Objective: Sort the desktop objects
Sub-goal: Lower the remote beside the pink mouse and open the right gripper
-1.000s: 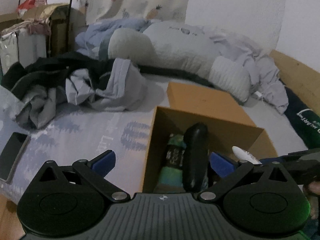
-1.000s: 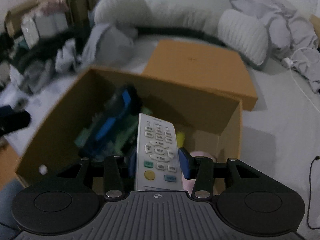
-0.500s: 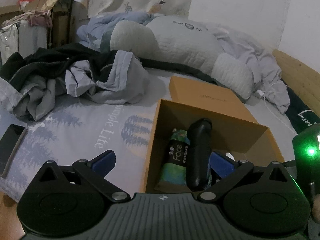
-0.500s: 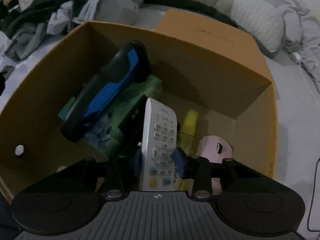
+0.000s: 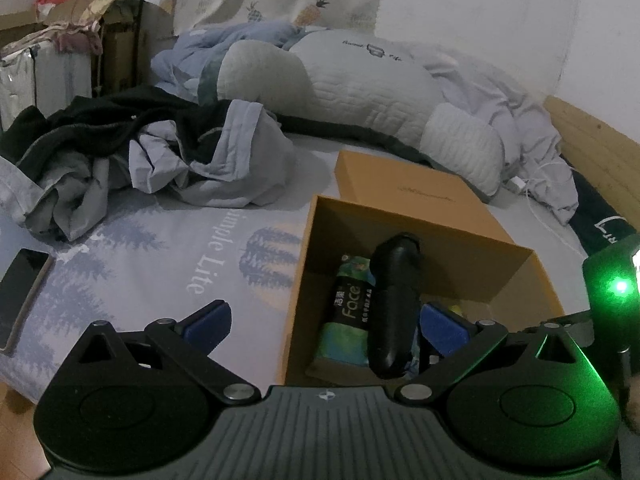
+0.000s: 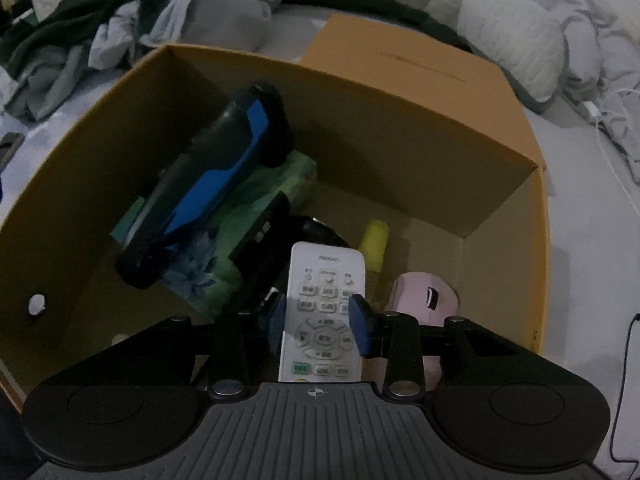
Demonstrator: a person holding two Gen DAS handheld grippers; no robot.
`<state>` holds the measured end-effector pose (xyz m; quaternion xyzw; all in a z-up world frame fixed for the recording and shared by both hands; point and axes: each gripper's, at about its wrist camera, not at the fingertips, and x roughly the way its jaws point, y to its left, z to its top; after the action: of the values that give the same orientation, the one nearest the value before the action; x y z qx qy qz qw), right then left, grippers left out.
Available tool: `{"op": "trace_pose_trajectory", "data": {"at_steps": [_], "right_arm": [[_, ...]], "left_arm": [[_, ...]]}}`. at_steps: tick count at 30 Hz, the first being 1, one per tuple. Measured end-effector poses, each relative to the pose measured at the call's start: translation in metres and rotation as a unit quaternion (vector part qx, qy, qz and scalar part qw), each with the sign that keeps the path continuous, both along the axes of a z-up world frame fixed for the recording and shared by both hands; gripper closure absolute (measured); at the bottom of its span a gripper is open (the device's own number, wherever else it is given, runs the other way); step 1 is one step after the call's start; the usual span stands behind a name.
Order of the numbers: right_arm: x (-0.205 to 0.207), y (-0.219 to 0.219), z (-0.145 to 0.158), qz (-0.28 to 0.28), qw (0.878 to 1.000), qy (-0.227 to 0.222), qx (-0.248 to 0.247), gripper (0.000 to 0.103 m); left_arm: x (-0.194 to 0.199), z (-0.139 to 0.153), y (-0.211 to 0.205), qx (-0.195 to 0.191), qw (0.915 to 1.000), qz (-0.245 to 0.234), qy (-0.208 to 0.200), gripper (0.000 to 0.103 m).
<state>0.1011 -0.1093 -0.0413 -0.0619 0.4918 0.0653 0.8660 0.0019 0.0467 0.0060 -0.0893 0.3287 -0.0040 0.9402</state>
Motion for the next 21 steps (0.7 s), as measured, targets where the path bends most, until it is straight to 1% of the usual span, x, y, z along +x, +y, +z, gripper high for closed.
{"op": "trace_pose_trajectory", "data": {"at_steps": [2, 5, 9, 11, 12, 15, 21], "right_arm": [[-0.001, -0.002, 0.003, -0.002, 1.000, -0.003, 0.002, 0.062], [-0.006, -0.007, 0.008, -0.004, 1.000, -0.009, 0.009, 0.052], [-0.015, -0.015, 0.018, -0.008, 1.000, -0.020, 0.022, 0.047], [-0.019, -0.020, 0.024, -0.010, 0.999, -0.027, 0.030, 0.045], [-0.021, -0.022, 0.027, -0.011, 0.999, -0.030, 0.034, 0.040], [-0.031, -0.030, 0.040, -0.011, 0.998, -0.042, 0.053, 0.033], [-0.051, -0.049, 0.067, -0.016, 0.994, -0.074, 0.075, 0.023]], "left_arm": [[0.000, 0.000, 0.000, 0.003, 1.0000, 0.001, 0.000, 0.000], [-0.001, 0.000, -0.001, 0.007, 1.0000, 0.001, -0.001, 0.000], [0.000, 0.001, -0.002, 0.012, 0.9999, 0.001, 0.001, 0.000], [0.000, 0.000, -0.003, 0.015, 0.9999, 0.000, 0.002, 0.000], [0.000, 0.000, -0.004, 0.016, 0.9999, -0.001, 0.002, 0.000], [-0.002, 0.001, -0.004, 0.018, 0.9998, -0.003, 0.000, 0.000], [-0.003, 0.000, -0.007, 0.023, 0.9997, -0.009, 0.000, 0.000]]}}
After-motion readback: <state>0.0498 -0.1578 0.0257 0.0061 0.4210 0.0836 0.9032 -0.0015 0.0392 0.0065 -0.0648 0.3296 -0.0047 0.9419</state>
